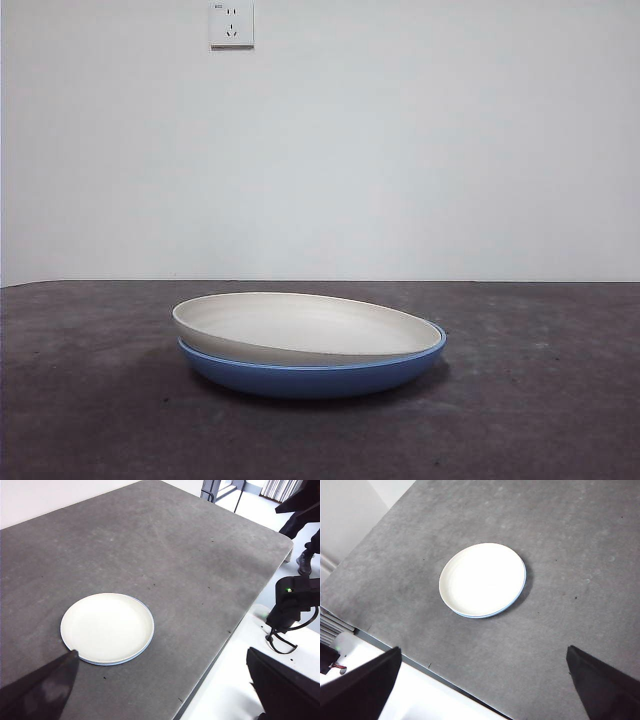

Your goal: Pick up the white plate, put it on the blue plate, put it on desk

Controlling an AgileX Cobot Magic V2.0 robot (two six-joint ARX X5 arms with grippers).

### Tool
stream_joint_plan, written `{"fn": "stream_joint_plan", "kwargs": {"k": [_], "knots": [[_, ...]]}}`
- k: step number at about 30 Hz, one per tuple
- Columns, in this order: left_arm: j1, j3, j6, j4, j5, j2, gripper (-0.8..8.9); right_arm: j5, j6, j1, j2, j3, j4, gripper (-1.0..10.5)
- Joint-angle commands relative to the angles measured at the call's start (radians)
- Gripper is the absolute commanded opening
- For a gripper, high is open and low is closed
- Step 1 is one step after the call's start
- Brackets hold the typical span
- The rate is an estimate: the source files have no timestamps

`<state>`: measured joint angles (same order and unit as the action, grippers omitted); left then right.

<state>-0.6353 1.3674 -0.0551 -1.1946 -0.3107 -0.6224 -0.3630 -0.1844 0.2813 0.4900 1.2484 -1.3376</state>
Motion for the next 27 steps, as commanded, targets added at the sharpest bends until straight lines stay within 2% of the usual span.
{"fn": "stream_joint_plan", "kwargs": {"k": [1,4,6,7,8,10,11,27], "knots": [[-0.006,0.010,-0.004,0.006,0.004,-0.004,5.95,0.002,0.013,0.005,0.003,0.016,-0.031,6.1],[-0.006,0.010,-0.005,0.006,0.004,-0.004,5.92,0.001,0.013,0.005,0.003,0.016,0.004,6.1],[-0.006,0.010,-0.005,0.006,0.004,-0.004,5.25,0.002,0.013,0.005,0.003,0.016,0.014,5.9],[-0.006,0.010,-0.004,0.005,0.004,-0.004,4.25,0.002,0.013,0.005,0.003,0.016,0.014,5.2],[-0.006,0.010,-0.004,0.004,0.004,-0.004,2.85,0.002,0.014,0.005,0.003,0.016,0.013,3.8],[-0.006,0.010,-0.005,-0.008,0.004,-0.003,-0.05,0.003,0.016,0.005,0.003,0.016,0.013,0.1],[-0.006,0.010,-0.005,-0.011,0.004,-0.004,0.23,0.006,0.017,0.005,0.003,0.016,0.014,0.1],[-0.006,0.010,-0.005,-0.016,0.004,-0.003,0.20,0.001,0.016,0.005,0.003,0.016,0.014,0.2]]}}
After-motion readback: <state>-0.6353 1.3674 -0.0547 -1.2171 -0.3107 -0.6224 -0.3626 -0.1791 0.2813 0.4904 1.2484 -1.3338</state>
